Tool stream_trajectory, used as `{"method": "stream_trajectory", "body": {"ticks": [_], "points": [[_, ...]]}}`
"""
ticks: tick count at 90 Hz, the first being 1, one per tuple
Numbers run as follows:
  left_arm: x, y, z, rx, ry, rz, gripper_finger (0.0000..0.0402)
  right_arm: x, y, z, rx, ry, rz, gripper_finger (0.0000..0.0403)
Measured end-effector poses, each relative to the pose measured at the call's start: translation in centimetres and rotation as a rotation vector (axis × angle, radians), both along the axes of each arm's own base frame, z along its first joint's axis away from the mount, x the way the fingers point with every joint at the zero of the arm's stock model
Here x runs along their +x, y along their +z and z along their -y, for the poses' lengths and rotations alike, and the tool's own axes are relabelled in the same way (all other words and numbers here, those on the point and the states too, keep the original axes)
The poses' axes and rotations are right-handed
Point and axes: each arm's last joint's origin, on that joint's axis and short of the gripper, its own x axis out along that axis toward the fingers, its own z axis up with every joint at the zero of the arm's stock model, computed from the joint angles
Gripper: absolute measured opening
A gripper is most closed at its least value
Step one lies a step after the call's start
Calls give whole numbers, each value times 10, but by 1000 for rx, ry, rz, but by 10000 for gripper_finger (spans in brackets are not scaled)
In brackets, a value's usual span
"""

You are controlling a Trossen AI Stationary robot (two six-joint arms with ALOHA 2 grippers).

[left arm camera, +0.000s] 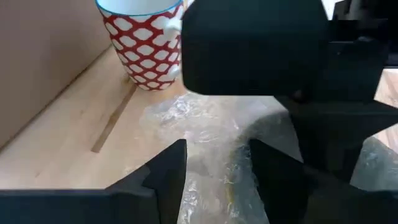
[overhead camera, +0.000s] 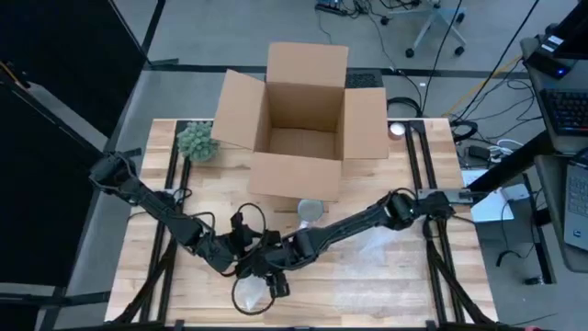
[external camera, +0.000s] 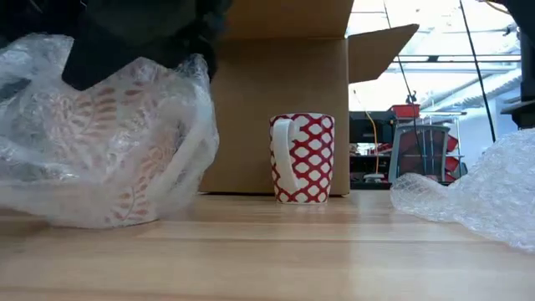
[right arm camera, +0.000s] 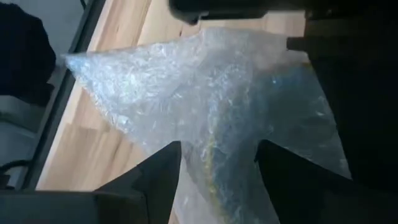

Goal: Wrap mug
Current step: Wrap the orange mug with bubble wrap

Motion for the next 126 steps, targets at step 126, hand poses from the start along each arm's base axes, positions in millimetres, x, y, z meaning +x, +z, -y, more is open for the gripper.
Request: {"method": "stream_trajectory", "body": {"ticks": [126], "points": [[0,-2,1,-9,-26,-8,161,-15,49,9,0,46,-18,199]]}}
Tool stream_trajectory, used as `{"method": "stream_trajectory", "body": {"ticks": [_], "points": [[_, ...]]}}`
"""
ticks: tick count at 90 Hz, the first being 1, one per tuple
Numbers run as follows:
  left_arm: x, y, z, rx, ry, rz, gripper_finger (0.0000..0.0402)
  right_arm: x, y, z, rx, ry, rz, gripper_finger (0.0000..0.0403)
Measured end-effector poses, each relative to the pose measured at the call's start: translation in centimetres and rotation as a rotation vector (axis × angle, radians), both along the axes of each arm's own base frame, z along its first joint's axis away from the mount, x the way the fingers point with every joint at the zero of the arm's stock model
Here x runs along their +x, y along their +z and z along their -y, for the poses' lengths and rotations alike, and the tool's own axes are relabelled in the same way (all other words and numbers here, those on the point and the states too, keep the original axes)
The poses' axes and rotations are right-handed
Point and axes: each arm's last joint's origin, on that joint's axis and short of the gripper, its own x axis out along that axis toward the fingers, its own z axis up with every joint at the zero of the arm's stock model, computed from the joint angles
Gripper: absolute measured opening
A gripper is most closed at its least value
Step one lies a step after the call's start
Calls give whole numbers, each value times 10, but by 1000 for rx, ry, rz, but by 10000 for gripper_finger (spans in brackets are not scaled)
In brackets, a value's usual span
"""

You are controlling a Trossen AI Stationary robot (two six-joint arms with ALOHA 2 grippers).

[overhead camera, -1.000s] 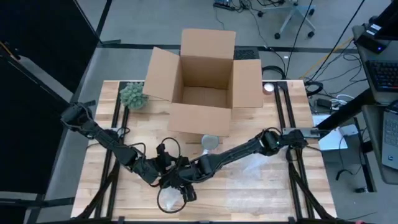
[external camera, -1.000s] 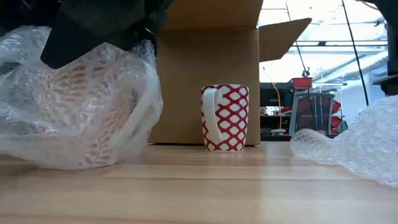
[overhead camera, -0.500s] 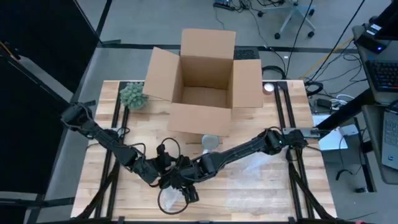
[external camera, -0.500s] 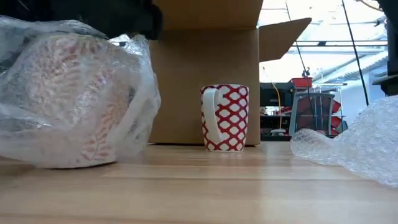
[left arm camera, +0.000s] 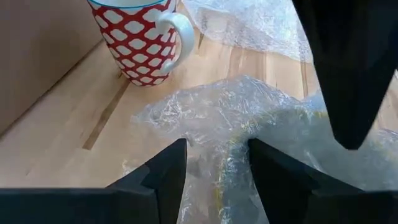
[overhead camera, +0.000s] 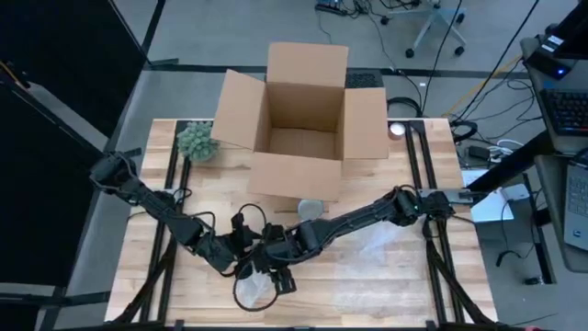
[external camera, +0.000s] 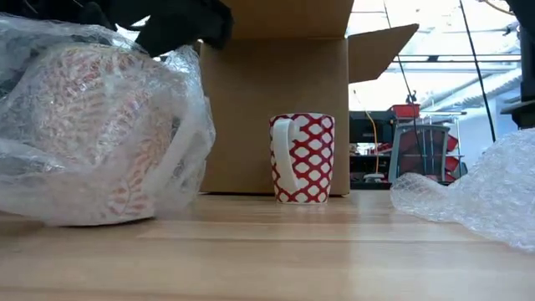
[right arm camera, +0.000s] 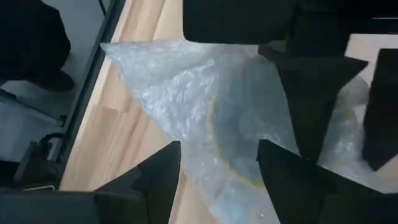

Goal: Wrap mug
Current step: Wrap the orange mug with bubble wrap

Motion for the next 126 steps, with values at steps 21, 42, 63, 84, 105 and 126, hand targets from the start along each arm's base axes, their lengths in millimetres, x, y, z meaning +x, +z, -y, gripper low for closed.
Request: {"method": "stream_trajectory", "body": {"ticks": [21,42,63,84,105,126], "points": [[0,0,0,-5,1,7,161,0,0,-2,0,2,2,199],[1,1,0,-9,0,13,161,-7,23,2,37,-17,42,199],[1,1,0,-10,0,14,161,-1,22,-11,75,-10,113,200],[1,1,1,-15,-3,14,161,3,10,-16,76,-11,99,241],[1,1,1,-16,-3,15,161,2,6,-21,71,-4,92,275],[1,1,1,-17,-3,15,161,0,3,-28,54,31,92,270]]}}
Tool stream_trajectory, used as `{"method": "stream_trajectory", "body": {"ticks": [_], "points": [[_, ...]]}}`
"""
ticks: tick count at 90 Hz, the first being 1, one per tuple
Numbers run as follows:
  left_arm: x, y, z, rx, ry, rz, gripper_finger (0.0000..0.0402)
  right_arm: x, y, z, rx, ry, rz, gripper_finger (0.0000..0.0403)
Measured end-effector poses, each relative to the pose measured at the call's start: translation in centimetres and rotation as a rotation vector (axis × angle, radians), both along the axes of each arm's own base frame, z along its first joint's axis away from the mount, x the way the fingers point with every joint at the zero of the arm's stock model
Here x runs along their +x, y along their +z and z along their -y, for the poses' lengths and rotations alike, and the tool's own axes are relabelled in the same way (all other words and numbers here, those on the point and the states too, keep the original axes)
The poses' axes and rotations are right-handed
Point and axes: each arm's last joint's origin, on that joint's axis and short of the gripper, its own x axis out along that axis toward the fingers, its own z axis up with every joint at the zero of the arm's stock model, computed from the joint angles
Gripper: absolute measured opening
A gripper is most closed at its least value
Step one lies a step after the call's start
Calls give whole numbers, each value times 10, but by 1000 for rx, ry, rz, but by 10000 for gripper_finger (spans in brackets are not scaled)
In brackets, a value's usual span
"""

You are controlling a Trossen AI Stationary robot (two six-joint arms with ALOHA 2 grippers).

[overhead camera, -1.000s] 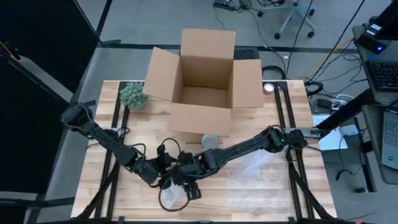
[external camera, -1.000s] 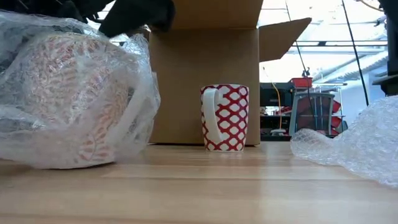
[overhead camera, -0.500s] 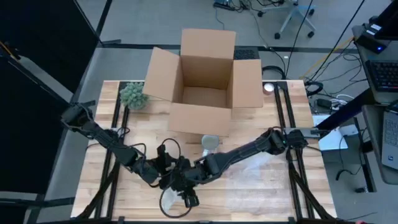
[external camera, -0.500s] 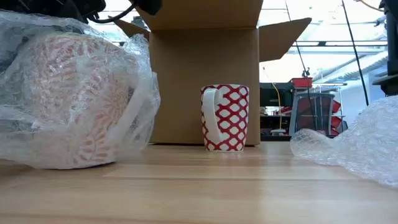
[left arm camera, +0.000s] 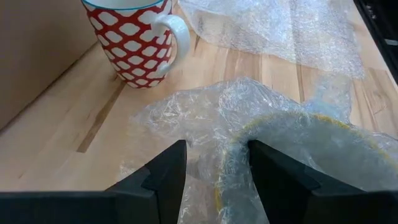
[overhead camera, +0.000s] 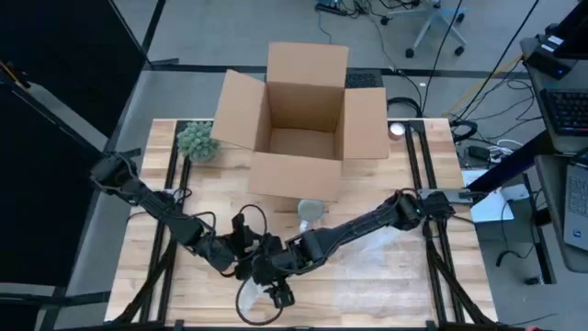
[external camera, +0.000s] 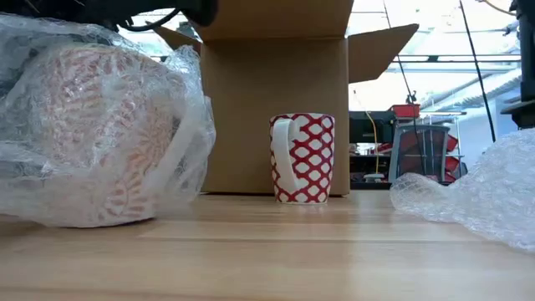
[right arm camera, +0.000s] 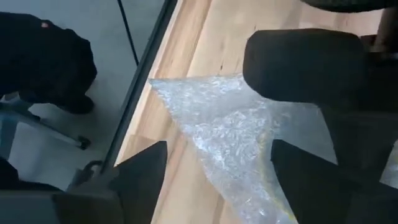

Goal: Wrap mug
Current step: Wrap the orange mug with bubble wrap

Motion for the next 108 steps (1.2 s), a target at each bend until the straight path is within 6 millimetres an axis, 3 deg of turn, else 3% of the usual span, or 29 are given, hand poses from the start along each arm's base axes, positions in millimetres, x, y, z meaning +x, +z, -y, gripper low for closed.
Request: {"method": "stream_trajectory", "body": {"ticks": [32,49,70,94,108], "points": [[0,0,0,-1,1,0,161,4,-4,-1,-21,-20,25,268],[0,1,0,-5,-2,2,161,9,-36,-3,-57,-13,-54,267],[0,1,0,-6,-4,1,161,9,-39,0,-69,-14,-73,267],[0,1,1,-9,-7,0,161,22,-77,-3,-96,4,-80,267],[0,1,1,-10,-10,-2,161,23,-85,-4,-103,5,-88,267]]}}
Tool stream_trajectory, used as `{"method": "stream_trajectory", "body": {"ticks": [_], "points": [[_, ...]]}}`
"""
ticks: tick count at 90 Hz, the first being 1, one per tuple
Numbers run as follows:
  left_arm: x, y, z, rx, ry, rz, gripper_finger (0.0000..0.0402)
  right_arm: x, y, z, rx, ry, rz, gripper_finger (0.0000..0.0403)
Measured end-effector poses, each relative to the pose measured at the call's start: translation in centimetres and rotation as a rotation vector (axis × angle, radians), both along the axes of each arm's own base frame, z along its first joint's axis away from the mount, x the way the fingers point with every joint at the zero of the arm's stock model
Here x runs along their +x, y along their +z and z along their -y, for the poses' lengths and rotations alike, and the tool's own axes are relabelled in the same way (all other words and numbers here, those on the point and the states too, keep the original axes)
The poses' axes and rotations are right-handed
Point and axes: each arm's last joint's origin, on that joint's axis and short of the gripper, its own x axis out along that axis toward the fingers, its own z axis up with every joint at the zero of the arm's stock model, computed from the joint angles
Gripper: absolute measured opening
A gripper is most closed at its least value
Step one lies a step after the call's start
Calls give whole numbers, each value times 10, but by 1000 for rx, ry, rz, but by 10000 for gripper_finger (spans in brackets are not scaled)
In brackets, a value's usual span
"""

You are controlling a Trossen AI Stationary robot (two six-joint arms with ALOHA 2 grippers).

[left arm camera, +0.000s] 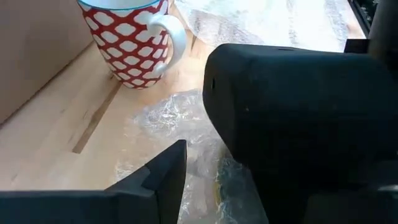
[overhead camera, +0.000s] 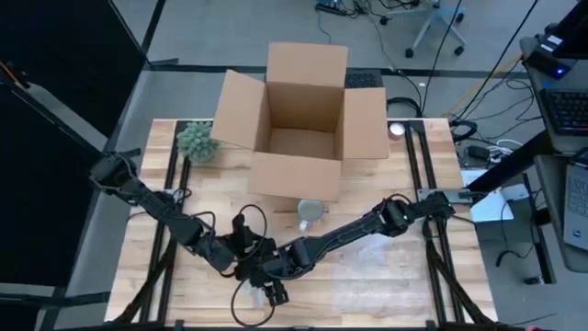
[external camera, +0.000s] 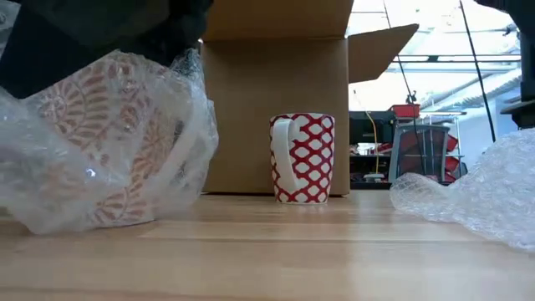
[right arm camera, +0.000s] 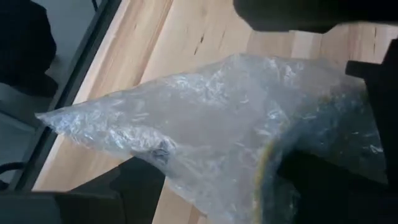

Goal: Wrap mug
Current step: Wrap the orange mug with bubble wrap

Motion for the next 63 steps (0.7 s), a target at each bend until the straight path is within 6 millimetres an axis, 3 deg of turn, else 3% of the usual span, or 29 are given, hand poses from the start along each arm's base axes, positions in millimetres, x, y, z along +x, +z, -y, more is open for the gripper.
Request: {"method": "stream_trajectory", "body": {"ticks": [29,63], "points": [[0,0,0,-2,0,1,161,-2,6,0,-1,-15,9,267],[0,0,0,1,0,-3,161,-10,40,2,16,-31,45,267]]}}
